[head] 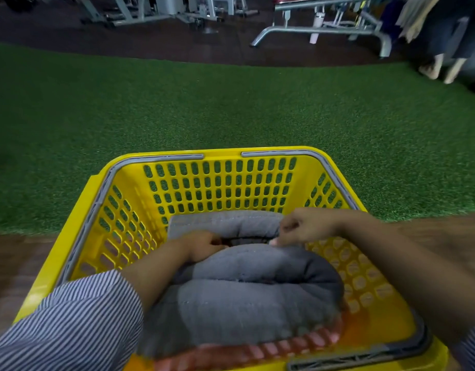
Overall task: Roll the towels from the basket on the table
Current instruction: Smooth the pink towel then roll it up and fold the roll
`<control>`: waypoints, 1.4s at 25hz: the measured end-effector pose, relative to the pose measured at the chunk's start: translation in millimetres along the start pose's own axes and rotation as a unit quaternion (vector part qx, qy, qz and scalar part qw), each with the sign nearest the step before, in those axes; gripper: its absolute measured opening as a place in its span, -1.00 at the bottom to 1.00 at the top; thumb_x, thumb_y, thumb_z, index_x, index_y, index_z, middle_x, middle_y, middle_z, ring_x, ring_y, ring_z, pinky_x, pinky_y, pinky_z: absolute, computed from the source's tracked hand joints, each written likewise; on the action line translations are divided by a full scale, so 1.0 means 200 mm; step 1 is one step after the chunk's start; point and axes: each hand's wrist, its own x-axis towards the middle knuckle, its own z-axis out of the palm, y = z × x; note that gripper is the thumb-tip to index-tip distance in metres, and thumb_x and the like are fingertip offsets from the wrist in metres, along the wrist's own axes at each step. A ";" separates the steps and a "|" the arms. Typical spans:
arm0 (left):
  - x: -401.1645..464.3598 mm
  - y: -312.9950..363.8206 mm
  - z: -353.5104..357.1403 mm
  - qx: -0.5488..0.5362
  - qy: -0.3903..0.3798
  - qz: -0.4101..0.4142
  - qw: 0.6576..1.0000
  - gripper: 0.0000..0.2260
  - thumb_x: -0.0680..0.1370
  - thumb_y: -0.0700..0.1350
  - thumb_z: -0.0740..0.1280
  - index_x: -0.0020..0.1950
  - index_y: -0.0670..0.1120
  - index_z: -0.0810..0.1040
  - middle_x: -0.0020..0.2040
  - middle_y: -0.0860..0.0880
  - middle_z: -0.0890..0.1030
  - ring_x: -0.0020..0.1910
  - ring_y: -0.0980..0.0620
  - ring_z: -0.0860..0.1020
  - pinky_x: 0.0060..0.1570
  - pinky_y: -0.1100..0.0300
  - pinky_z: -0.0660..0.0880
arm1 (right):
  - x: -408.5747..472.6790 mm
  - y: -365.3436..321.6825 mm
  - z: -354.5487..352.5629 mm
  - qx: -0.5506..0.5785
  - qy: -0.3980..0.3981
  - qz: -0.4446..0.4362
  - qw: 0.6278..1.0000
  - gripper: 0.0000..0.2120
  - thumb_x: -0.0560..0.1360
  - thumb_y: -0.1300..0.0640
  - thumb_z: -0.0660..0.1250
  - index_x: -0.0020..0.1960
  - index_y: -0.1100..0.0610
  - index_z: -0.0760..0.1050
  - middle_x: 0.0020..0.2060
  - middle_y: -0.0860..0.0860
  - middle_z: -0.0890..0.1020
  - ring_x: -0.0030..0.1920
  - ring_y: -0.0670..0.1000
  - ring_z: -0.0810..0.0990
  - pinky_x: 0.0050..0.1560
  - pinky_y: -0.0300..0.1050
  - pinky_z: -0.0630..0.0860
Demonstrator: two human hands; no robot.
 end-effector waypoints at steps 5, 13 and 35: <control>-0.03 -0.01 0.03 0.084 -0.017 -0.010 0.996 -0.57 0.63 0.18 0.05 0.18 -0.03 0.59 0.15 -0.10 0.61 0.10 -0.07 0.54 0.10 0.09 0.43 | 0.33 0.14 0.14 -0.174 -0.043 -0.041 0.983 -0.71 0.49 0.11 0.28 0.21 0.05 0.47 0.14 0.01 0.56 0.12 0.00 0.50 0.07 -0.11 0.42; -0.04 0.03 0.03 0.104 0.049 0.001 0.993 -0.63 0.51 0.14 0.30 0.16 -0.10 0.44 0.09 -0.12 0.58 0.05 -0.11 0.53 -0.05 0.08 0.43 | 0.42 0.19 0.27 -0.308 0.029 -0.025 0.950 -0.71 0.51 0.09 0.20 0.16 0.17 0.51 0.23 0.14 0.48 0.30 0.11 0.32 0.33 0.11 0.00; 0.03 -0.08 0.10 -0.068 0.081 -0.067 0.992 -0.83 0.52 0.14 0.25 -0.13 0.06 0.50 -0.11 -0.02 0.61 -0.06 -0.03 0.55 -0.08 0.16 0.45 | 0.41 0.19 0.14 0.075 0.234 -0.023 0.969 -0.74 0.42 0.17 0.41 0.11 0.10 0.60 0.08 0.01 0.63 0.12 -0.02 0.52 0.09 -0.18 0.41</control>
